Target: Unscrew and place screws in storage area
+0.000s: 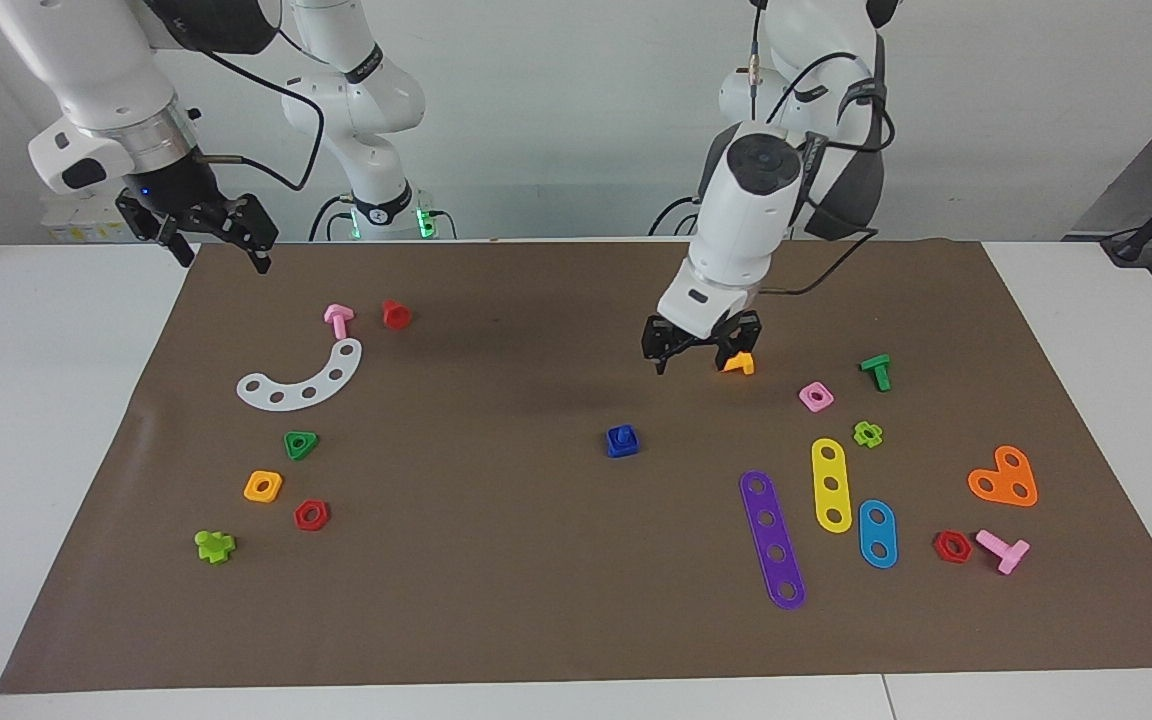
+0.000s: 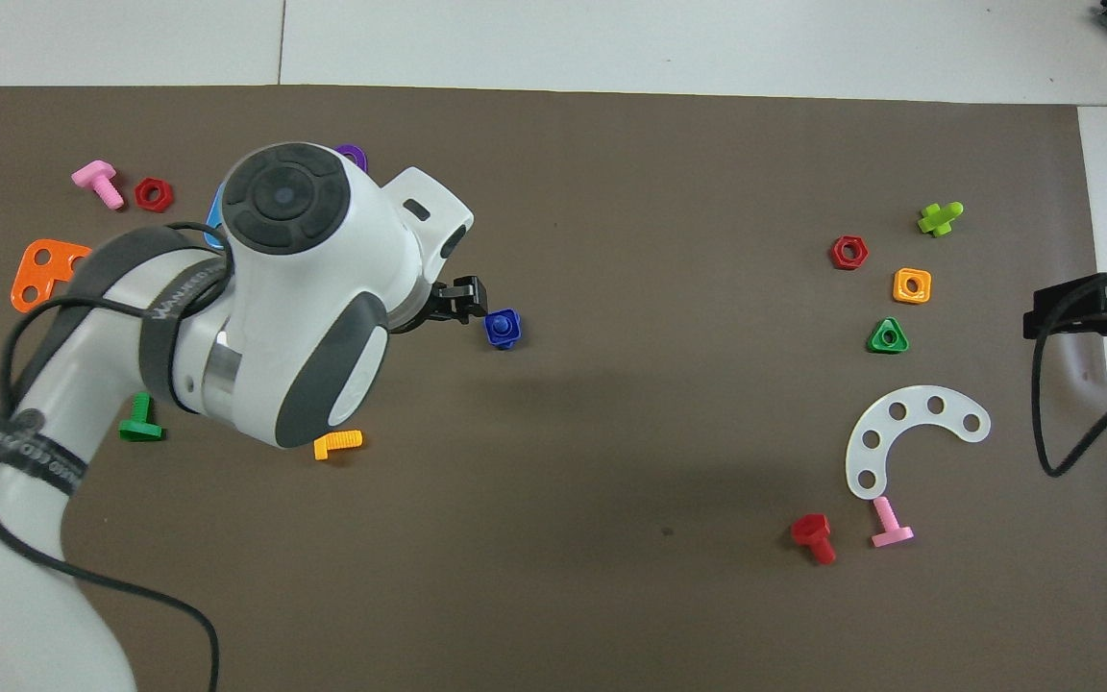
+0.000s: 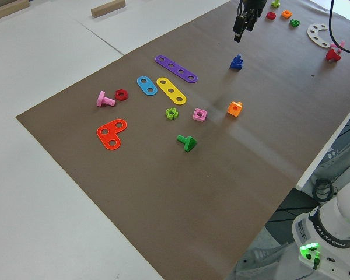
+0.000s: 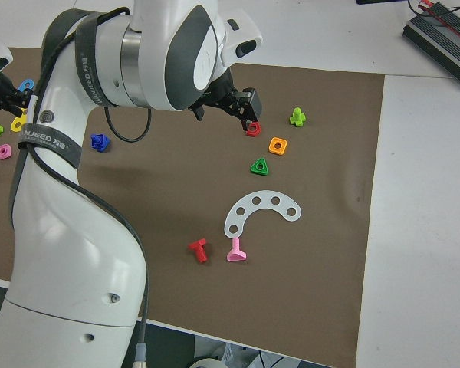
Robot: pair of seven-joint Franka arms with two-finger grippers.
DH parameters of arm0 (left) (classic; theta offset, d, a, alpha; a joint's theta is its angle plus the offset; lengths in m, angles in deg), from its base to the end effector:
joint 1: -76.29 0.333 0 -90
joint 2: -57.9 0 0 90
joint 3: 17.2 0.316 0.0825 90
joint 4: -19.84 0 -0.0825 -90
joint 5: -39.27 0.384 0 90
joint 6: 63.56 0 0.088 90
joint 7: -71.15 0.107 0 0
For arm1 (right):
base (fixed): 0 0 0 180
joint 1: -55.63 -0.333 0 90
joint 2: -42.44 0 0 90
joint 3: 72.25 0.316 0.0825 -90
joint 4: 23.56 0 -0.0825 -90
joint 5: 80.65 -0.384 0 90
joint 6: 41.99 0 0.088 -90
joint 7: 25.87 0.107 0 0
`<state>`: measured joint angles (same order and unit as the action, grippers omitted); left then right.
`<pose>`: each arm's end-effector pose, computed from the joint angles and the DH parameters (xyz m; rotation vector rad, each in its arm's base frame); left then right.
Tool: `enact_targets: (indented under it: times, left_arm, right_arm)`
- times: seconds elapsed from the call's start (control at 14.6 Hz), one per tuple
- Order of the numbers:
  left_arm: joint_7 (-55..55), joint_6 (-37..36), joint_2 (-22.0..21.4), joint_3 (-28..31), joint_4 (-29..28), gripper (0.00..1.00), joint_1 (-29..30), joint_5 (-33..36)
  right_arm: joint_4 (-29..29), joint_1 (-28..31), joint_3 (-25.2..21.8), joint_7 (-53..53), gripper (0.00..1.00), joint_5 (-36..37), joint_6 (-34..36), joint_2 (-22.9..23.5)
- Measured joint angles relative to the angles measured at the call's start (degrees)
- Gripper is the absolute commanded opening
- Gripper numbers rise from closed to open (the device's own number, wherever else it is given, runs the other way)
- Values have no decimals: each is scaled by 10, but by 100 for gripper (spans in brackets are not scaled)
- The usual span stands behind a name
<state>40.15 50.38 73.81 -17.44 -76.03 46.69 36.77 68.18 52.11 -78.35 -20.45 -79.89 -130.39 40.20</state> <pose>0.5584 -0.3232 0.4449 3.0863 0.0577 0.0178 0.5387 -0.0269 0.6290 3.1242 -0.2187 -0.0300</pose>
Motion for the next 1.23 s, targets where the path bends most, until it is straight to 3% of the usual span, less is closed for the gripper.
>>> enact_targets:
  times: [0.48, 0.96, 1.23]
  left_arm:
    - [-27, 138, 103, 0, 1, 87, -35, 0]
    - [-12, 165, 128, 1, 0, 81, -40, 1]
    - [-5, 167, 134, 1, -1, 72, -40, 3]
  right_arm:
    - [0, 0, 0, 0, 100, 0, 0, 0]
    - [1, 0, 0, 0, 100, 0, 0, 0]
    - [1, 1, 0, 0, 100, 0, 0, 0]
